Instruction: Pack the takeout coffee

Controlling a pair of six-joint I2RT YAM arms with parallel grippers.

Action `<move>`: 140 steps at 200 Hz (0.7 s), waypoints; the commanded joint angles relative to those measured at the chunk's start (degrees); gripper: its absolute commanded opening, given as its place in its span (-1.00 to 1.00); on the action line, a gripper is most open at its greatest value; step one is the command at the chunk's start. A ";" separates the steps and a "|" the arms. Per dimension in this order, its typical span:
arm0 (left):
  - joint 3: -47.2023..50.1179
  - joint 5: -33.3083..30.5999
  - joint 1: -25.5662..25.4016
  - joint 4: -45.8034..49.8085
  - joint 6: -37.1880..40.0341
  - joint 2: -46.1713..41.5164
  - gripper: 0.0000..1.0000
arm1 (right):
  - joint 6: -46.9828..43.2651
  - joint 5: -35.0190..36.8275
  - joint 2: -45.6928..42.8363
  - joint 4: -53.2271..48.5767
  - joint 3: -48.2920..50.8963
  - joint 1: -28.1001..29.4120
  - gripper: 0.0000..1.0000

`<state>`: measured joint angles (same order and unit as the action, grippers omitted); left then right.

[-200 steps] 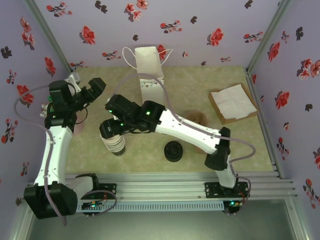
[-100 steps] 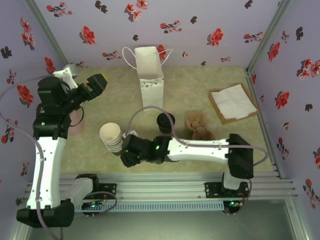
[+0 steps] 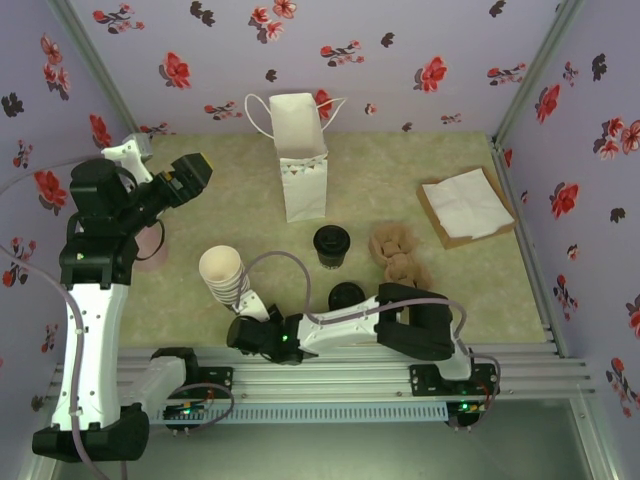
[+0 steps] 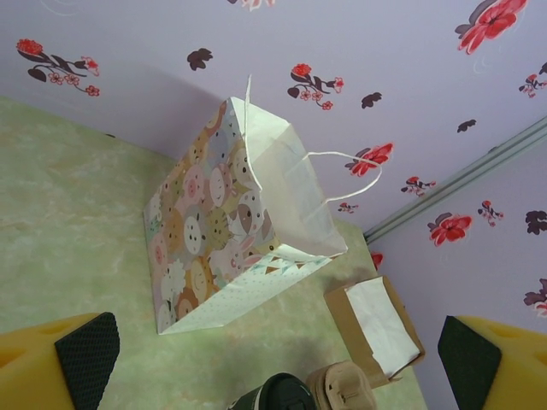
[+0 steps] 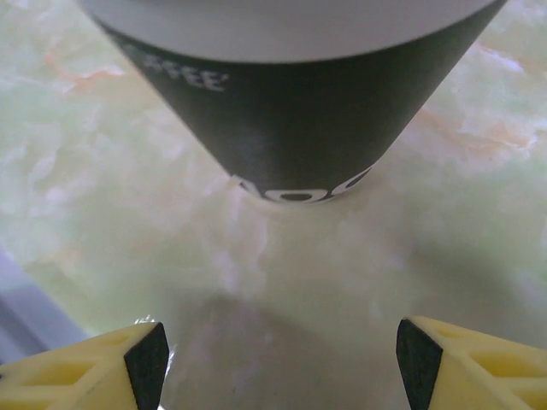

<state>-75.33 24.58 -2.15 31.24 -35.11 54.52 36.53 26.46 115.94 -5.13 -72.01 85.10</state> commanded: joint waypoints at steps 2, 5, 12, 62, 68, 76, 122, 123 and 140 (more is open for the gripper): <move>-0.85 -0.33 -0.31 -0.21 1.51 -0.37 0.98 | 0.57 4.64 2.16 5.31 0.27 -0.76 0.48; -0.82 -0.35 -0.31 -0.22 1.47 -0.31 0.98 | 0.65 4.73 2.45 5.58 0.35 -0.98 0.48; -0.78 -0.24 -0.31 -0.26 1.51 -0.37 0.98 | 0.90 4.04 3.06 6.63 0.84 -1.56 0.47; -1.09 -0.28 -0.30 -0.44 1.73 0.03 0.98 | 1.92 0.33 7.77 9.14 0.03 -5.66 0.39; -1.20 -0.24 -0.31 -0.37 1.66 0.12 0.98 | 2.15 0.03 8.26 9.46 -0.04 -5.99 0.38; -1.22 -0.31 -0.31 -0.39 1.65 0.14 0.99 | 2.24 -0.36 8.87 9.89 0.01 -6.40 0.38; -1.39 -0.23 -0.31 -0.65 1.61 0.50 0.98 | 1.96 -2.24 12.66 9.87 -2.91 -8.74 0.38; -1.39 -0.23 -0.31 -0.61 1.57 0.54 0.98 | 1.96 -2.26 12.78 9.87 -2.94 -8.82 0.38; -1.48 -0.23 -0.31 -0.66 1.59 0.43 0.98 | 2.22 -3.23 14.19 9.80 -4.36 -10.03 0.38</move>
<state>-75.33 24.58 -2.15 31.33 -35.11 55.02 37.28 27.05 123.39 4.60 -75.09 79.55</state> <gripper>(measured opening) 0.992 0.690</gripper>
